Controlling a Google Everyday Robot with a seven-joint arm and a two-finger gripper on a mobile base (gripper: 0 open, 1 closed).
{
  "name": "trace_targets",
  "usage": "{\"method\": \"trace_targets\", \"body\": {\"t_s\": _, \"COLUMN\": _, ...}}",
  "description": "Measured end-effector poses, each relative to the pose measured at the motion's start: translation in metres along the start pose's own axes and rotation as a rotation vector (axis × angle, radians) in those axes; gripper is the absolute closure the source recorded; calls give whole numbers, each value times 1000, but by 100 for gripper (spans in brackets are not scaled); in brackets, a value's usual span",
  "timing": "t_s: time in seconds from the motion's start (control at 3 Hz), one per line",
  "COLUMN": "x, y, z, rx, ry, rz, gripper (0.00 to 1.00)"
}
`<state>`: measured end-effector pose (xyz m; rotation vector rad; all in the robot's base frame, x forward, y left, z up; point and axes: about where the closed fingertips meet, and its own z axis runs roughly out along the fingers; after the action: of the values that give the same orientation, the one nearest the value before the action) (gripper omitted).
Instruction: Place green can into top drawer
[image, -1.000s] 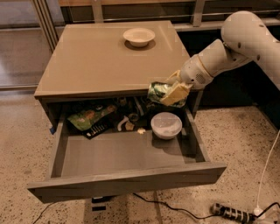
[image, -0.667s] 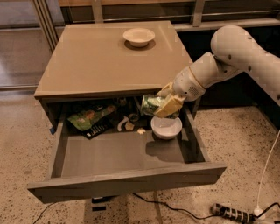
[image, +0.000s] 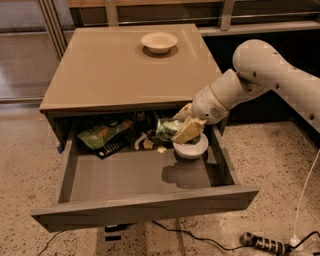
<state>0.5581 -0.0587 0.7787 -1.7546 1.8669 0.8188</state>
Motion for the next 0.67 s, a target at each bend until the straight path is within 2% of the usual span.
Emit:
{"method": "trace_targets", "body": {"t_s": 0.33, "x": 2, "y": 2, "z": 9, "rx": -18, "ry": 0, "rz": -3, "gripper": 100}}
{"method": "trace_targets", "body": {"t_s": 0.67, "x": 5, "y": 17, "z": 36, "rx": -77, "ry": 6, "rz": -18, "gripper": 100}}
